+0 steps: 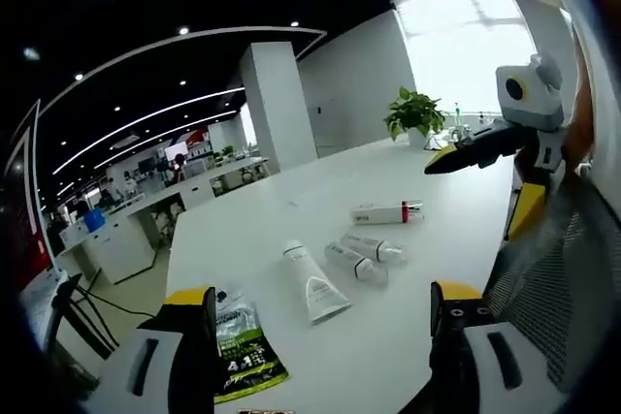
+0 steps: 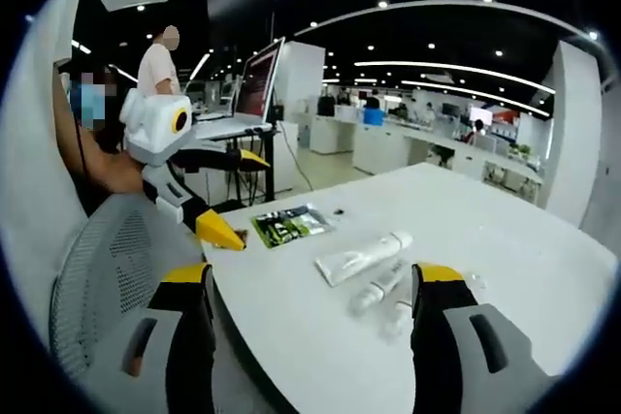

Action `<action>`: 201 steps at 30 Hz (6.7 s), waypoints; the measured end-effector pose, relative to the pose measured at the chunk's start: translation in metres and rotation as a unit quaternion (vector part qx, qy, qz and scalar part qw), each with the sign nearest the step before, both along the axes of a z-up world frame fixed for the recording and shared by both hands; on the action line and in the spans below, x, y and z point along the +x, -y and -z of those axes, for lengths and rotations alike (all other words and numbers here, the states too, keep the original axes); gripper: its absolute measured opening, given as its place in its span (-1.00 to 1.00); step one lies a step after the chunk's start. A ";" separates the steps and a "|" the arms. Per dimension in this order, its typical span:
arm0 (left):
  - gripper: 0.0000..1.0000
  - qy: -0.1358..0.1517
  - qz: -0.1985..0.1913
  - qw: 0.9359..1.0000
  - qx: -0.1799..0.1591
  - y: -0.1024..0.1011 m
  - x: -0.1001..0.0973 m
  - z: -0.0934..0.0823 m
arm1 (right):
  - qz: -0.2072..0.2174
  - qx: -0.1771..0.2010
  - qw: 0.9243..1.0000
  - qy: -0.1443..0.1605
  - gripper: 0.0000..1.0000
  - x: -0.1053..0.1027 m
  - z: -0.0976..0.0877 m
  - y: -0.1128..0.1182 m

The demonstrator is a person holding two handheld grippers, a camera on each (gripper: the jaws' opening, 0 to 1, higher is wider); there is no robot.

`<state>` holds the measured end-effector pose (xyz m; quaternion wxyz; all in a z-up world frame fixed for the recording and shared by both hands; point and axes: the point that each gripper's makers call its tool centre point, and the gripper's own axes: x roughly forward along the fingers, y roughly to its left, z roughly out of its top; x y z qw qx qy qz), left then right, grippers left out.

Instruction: Arrange the skincare products in the storage area until every visible bottle or jar stands upright without overlapping.

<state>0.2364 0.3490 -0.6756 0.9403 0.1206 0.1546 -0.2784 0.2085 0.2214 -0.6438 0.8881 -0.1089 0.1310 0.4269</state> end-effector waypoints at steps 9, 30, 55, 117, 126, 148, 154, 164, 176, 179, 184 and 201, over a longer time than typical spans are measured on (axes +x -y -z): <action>0.88 -0.030 -0.011 0.999 -0.006 -0.003 -0.001 0.008 | -0.006 -0.010 1.000 -0.013 0.65 -0.002 0.007 -0.002; 0.79 -0.030 0.000 0.999 -0.018 0.001 -0.003 0.006 | -0.002 -0.017 1.000 -0.020 0.64 -0.001 0.010 -0.001; 0.71 -0.042 -0.001 0.999 -0.020 0.000 -0.004 0.009 | -0.011 -0.025 0.999 -0.025 0.60 -0.005 0.014 -0.006; 0.38 -0.081 -0.063 0.994 0.027 -0.029 -0.001 0.025 | -0.453 -0.451 0.767 0.056 0.05 0.146 0.060 -0.093; 0.32 -0.094 -0.051 0.993 0.048 -0.027 -0.005 0.034 | -0.517 -0.550 0.654 0.049 0.00 0.171 0.126 -0.081; 0.20 -0.119 -0.058 0.990 0.052 -0.029 -0.004 0.045 | -0.585 -0.591 0.551 0.068 -0.32 0.193 0.168 -0.074; 0.18 -0.125 -0.057 0.989 0.057 -0.029 -0.005 0.049 | -0.574 -0.602 0.551 0.071 -0.31 0.192 0.170 -0.074; 0.08 -0.131 -0.054 0.988 0.065 -0.029 -0.006 0.052 | -0.568 -0.598 0.561 0.070 -0.42 0.192 0.169 -0.072; 0.06 -0.133 -0.053 0.987 0.072 -0.032 -0.008 0.054 | -0.515 -0.564 0.644 0.041 -0.53 0.196 0.163 -0.075; 0.15 -0.109 -0.057 0.992 0.008 -0.024 -0.002 0.037 | -0.485 -0.539 0.688 0.037 -0.53 0.198 0.156 -0.081; 0.23 -0.117 -0.060 0.991 0.022 -0.026 -0.002 0.042 | -0.427 -0.475 0.769 0.030 -0.54 0.201 0.131 -0.096; 0.29 -0.097 -0.066 0.993 -0.033 -0.024 0.002 0.024 | -0.164 -0.079 0.980 -0.078 -0.54 0.187 0.003 -0.135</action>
